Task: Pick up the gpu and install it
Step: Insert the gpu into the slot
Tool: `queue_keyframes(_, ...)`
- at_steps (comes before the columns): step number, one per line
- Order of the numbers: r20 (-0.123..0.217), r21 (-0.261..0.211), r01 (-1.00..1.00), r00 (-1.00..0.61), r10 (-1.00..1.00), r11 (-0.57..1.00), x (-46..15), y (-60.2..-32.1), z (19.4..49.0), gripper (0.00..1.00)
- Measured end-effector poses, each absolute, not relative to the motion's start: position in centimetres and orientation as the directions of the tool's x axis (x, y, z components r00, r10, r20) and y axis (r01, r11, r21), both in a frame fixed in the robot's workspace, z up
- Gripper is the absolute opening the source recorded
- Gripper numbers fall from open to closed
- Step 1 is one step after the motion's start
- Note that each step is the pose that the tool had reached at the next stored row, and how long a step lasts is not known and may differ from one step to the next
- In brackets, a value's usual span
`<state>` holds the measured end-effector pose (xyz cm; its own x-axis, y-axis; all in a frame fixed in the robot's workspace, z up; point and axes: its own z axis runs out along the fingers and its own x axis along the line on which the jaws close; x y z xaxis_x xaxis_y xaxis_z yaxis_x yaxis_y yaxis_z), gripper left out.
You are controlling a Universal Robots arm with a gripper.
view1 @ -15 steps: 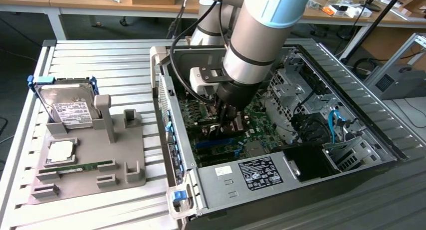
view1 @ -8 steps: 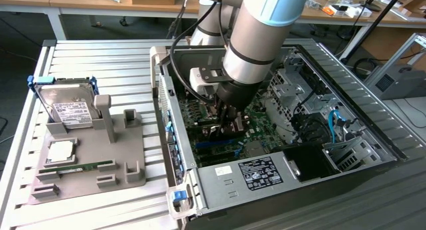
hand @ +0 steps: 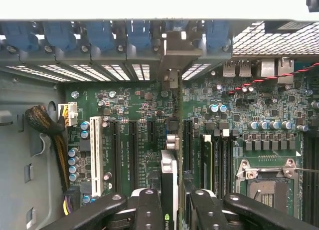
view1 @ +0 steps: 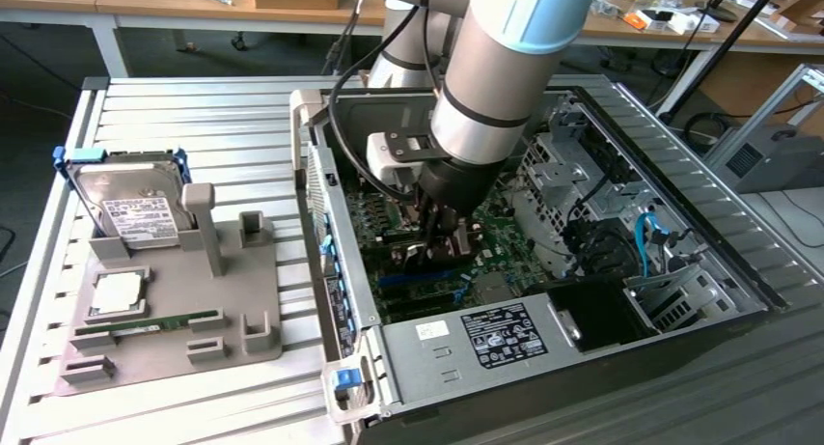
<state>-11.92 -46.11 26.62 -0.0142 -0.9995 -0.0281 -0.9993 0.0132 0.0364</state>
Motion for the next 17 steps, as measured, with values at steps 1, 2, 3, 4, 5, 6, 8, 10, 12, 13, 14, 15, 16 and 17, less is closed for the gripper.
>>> queue_keyframes(1, -0.028, 0.036, -0.999, -0.014, -1.0, 0.013, -11.92, -46.11, 26.61, 0.27)
queue_keyframes(2, -0.028, 0.036, -0.999, -0.016, -0.999, 0.015, -11.92, -46.11, 26.6, 0.27)
queue_keyframes(3, -0.028, 0.036, -0.999, -0.019, -0.999, 0.018, -11.92, -46.1, 26.6, 0.27)
queue_keyframes(4, -0.028, 0.036, -0.999, -0.022, -0.999, 0.021, -11.92, -46.1, 26.6, 0.27)
queue_keyframes(5, -0.028, 0.036, -0.999, -0.024, -0.999, 0.023, -11.92, -46.1, 26.59, 0.27)
queue_keyframes(6, -0.028, 0.036, -0.999, -0.024, -0.999, 0.023, -11.92, -46.1, 26.59, 0.27)
queue_keyframes(8, -0.028, 0.036, -0.999, -0.024, -0.999, 0.023, -11.92, -46.1, 26.6, 0.27)
queue_keyframes(10, -0.028, 0.036, -0.999, -0.026, -0.999, 0.025, -11.92, -46.11, 26.59, 0.27)
queue_keyframes(12, -0.028, 0.036, -0.999, -0.03, -0.999, 0.029, -11.92, -46.11, 26.58, 0.27)
queue_keyframes(13, -0.028, 0.036, -0.999, -0.032, -0.999, 0.03, -11.92, -46.11, 26.57, 0.27)
queue_keyframes(14, -0.028, 0.036, -0.999, -0.033, -0.999, 0.032, -11.92, -46.11, 26.56, 0.27)
queue_keyframes(15, -0.028, 0.036, -0.999, -0.033, -0.999, 0.032, -11.92, -46.11, 26.56, 0.27)
queue_keyframes(16, -0.028, 0.036, -0.999, -0.033, -0.999, 0.032, -11.92, -46.11, 26.56, 0.27)
queue_keyframes(17, -0.028, 0.036, -0.999, -0.033, -0.999, 0.032, -11.92, -46.11, 26.55, 0.27)
